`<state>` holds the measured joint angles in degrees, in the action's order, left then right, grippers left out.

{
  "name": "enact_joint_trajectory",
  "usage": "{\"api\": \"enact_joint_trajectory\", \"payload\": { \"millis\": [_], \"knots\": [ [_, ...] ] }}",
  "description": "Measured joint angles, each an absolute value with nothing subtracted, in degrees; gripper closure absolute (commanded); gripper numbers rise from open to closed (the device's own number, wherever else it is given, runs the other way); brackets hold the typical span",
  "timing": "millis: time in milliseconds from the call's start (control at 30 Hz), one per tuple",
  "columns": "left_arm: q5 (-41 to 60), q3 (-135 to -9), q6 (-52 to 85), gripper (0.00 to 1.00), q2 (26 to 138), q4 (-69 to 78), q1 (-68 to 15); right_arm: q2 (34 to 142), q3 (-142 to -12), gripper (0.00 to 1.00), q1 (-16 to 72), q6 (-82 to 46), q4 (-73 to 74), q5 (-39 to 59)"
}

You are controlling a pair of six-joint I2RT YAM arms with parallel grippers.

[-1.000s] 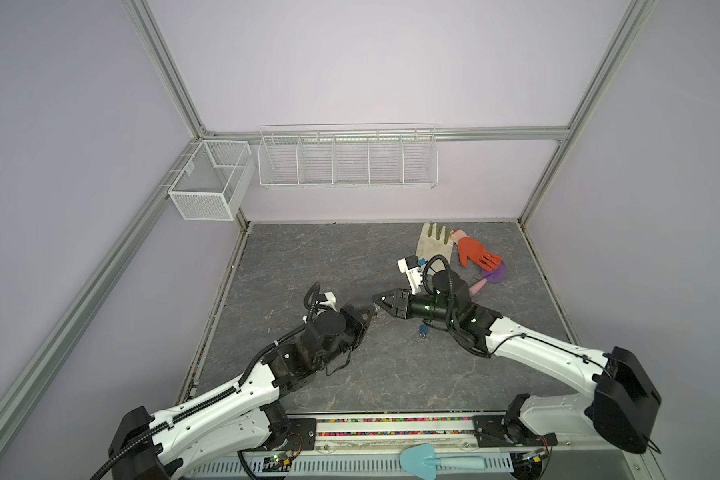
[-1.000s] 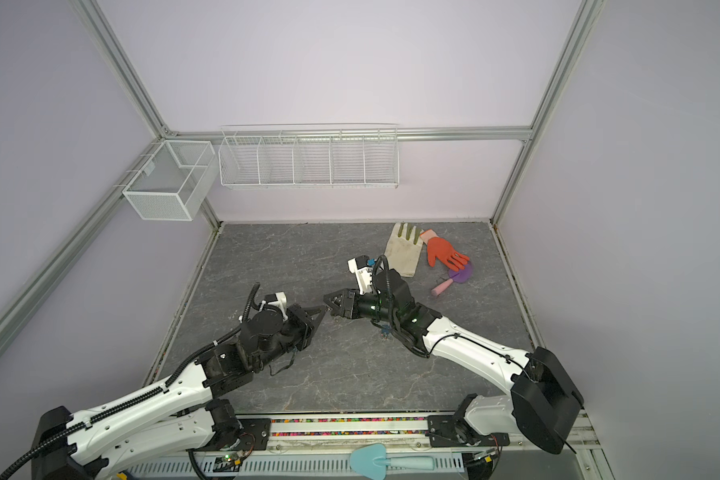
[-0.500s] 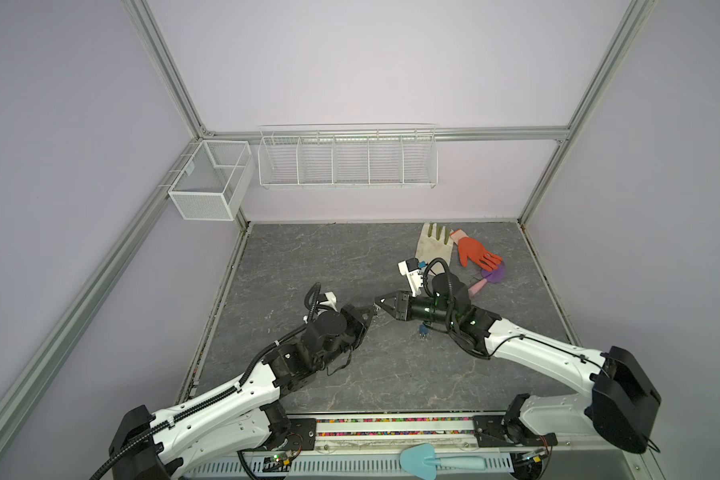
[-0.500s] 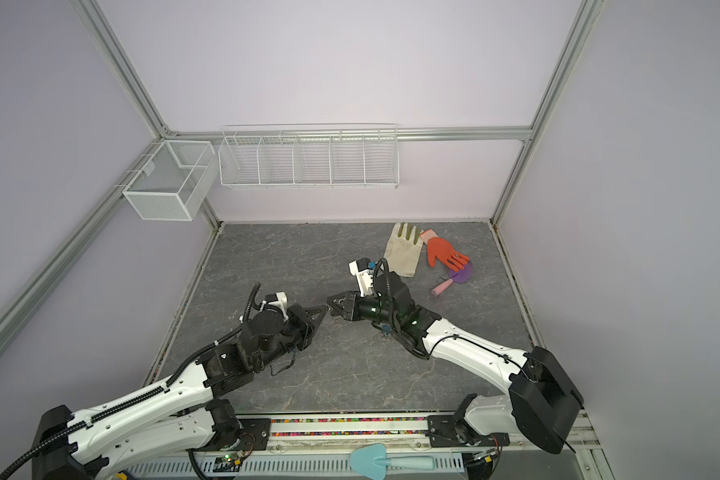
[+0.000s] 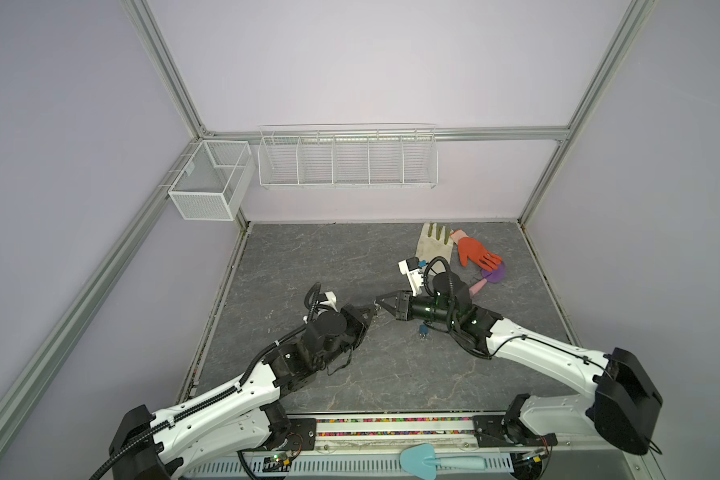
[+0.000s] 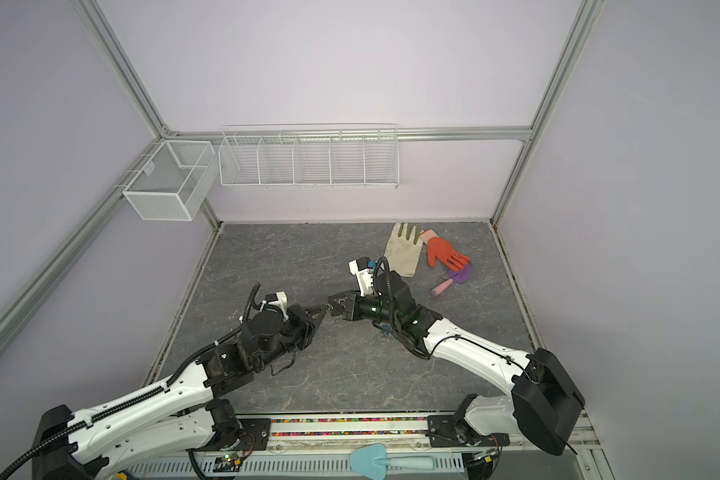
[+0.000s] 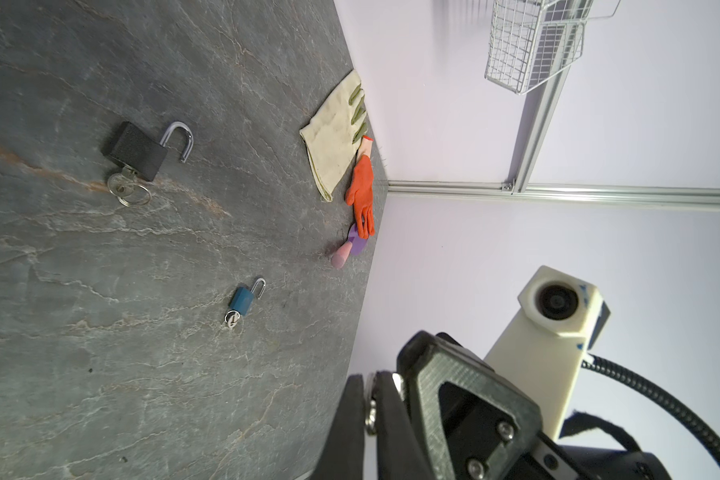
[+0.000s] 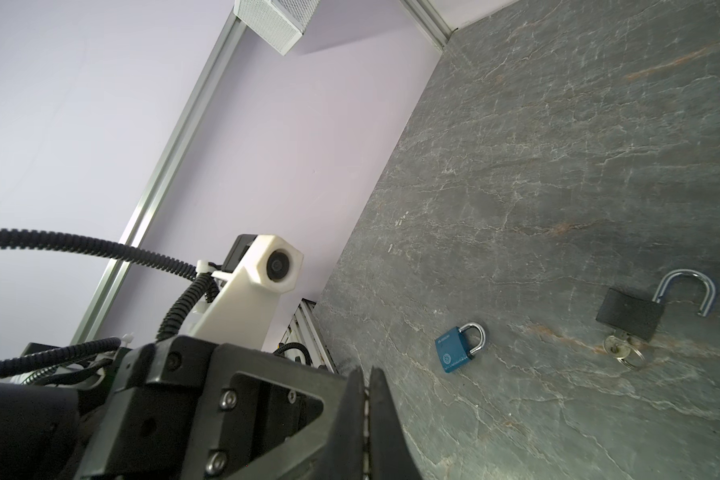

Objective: Unlock with the key

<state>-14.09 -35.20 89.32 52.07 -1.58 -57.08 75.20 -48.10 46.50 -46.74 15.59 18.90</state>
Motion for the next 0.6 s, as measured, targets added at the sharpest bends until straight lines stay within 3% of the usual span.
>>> {"api": "enact_joint_trajectory", "payload": {
  "millis": [100, 233, 400, 600],
  "knots": [
    [-14.3, -35.2, 88.5, 0.65, 51.5, -1.7, -57.1, 75.0, -49.5, 0.94, 46.3, -45.8, 13.3, 18.9],
    [-15.5, -35.0, 85.6, 0.57, 48.4, -2.5, -57.1, 73.8, -51.8, 0.94, 44.7, -44.0, 9.8, 19.4],
    [-17.9, -34.5, 78.4, 0.54, 40.4, -6.5, -56.2, 72.3, -55.5, 0.94, 41.0, -40.5, 2.6, 21.1],
    [-15.0, -38.1, 62.1, 0.51, 34.4, -14.8, -47.7, 71.1, -61.5, 0.94, 36.8, -35.0, -8.3, 24.1]
  ]
}}
